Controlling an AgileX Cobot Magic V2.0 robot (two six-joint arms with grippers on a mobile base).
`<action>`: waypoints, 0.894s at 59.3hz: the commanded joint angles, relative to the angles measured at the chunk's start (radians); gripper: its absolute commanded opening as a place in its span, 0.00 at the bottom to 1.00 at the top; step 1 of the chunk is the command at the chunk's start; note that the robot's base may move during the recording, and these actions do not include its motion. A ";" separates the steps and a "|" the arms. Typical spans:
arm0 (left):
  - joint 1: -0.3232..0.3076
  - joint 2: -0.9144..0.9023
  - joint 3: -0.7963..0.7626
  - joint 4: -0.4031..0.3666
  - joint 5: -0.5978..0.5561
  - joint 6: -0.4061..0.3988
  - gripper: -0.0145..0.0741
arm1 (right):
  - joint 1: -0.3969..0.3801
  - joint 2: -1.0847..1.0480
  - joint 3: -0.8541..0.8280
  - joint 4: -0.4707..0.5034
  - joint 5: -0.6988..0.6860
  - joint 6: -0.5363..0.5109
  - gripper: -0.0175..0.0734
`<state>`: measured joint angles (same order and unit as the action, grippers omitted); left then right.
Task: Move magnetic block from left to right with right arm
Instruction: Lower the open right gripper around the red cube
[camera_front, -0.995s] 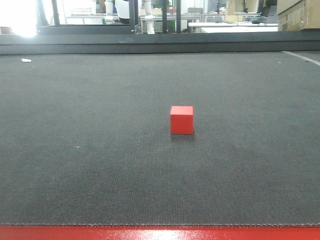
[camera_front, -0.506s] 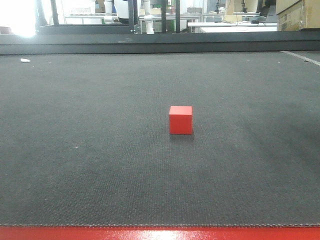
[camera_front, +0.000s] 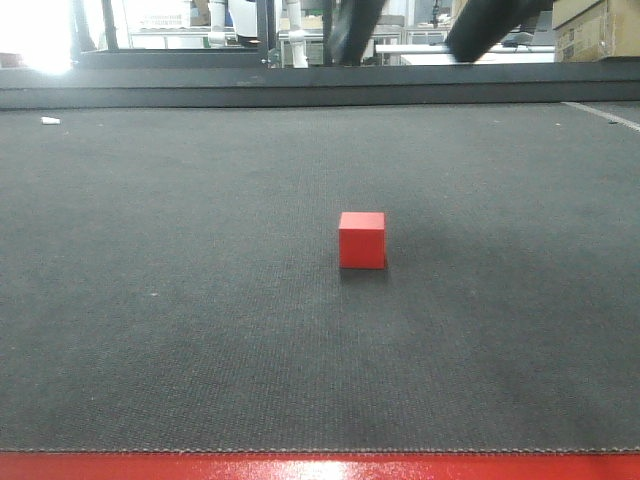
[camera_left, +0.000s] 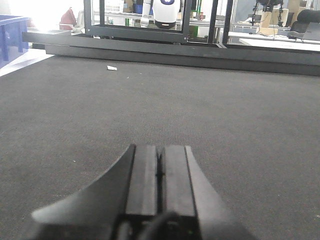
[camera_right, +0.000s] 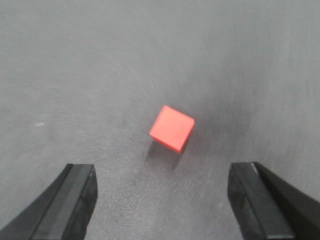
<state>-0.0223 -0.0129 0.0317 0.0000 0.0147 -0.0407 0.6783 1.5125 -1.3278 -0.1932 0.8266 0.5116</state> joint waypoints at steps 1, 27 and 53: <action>0.001 -0.015 0.010 0.000 -0.091 -0.007 0.03 | 0.025 0.033 -0.101 -0.094 0.057 0.147 0.88; 0.001 -0.015 0.010 0.000 -0.091 -0.007 0.03 | 0.044 0.313 -0.306 -0.139 0.207 0.328 0.88; 0.001 -0.015 0.010 0.000 -0.091 -0.007 0.03 | -0.016 0.400 -0.305 -0.046 0.135 0.342 0.88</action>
<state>-0.0223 -0.0129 0.0317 0.0000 0.0147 -0.0407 0.6692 1.9525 -1.5979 -0.2326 1.0045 0.8509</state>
